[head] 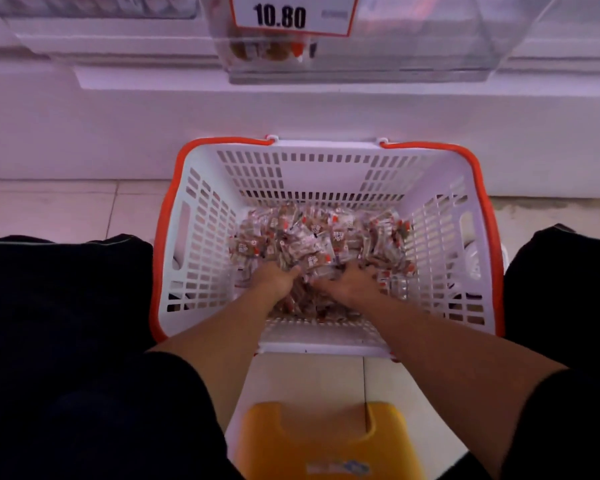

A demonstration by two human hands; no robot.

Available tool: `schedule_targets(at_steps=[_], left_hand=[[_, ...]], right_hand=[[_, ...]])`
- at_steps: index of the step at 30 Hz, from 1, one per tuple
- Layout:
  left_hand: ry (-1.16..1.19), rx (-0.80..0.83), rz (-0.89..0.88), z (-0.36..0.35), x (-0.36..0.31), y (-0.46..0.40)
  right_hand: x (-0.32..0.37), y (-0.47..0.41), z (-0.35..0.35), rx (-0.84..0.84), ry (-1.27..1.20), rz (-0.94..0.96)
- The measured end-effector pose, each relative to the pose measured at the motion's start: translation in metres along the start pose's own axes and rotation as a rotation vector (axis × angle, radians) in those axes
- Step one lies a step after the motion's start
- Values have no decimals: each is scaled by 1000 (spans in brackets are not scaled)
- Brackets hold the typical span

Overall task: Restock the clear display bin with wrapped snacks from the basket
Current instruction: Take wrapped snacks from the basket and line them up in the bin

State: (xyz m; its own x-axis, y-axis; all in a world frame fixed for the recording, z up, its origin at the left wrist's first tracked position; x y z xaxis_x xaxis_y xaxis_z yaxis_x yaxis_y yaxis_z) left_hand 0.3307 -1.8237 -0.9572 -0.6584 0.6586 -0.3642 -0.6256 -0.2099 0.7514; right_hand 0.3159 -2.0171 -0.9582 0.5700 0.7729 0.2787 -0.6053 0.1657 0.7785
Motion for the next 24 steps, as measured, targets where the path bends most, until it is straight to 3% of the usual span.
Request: schedule_targets(at_steps=[4, 8, 11, 14, 15, 20, 24], left_hand=[[-16, 7, 28, -1, -12, -1], [65, 0, 69, -7, -8, 1], [227, 21, 56, -11, -7, -2], [342, 20, 90, -12, -7, -9], [403, 37, 116, -14, -7, -11], [464, 66, 120, -14, -16, -10], [433, 90, 123, -16, -20, -5]], right_hand=[[7, 0, 0, -86, 110, -52], [13, -5, 8, -142, 222, 47], [18, -10, 13, -118, 86, 158], [19, -8, -3, 185, -378, 97], [23, -6, -7, 246, -432, 107], [20, -7, -5, 104, -555, 141], [13, -7, -6, 171, -547, 56]])
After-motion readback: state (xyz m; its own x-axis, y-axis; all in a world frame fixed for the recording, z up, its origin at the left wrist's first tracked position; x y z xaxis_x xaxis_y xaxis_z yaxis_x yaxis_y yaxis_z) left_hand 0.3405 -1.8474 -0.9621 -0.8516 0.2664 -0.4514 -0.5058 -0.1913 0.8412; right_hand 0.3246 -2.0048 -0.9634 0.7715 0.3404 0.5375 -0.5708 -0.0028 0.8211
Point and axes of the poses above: each hand's wrist, its own y-axis away from the middle knuckle, its own z-axis out of the back of the hand, x = y × z, the point moved 7 cm from there along -y, towards the middle knuckle, and after that the axes turned 1 degree about -z, right-handed, at the moved point
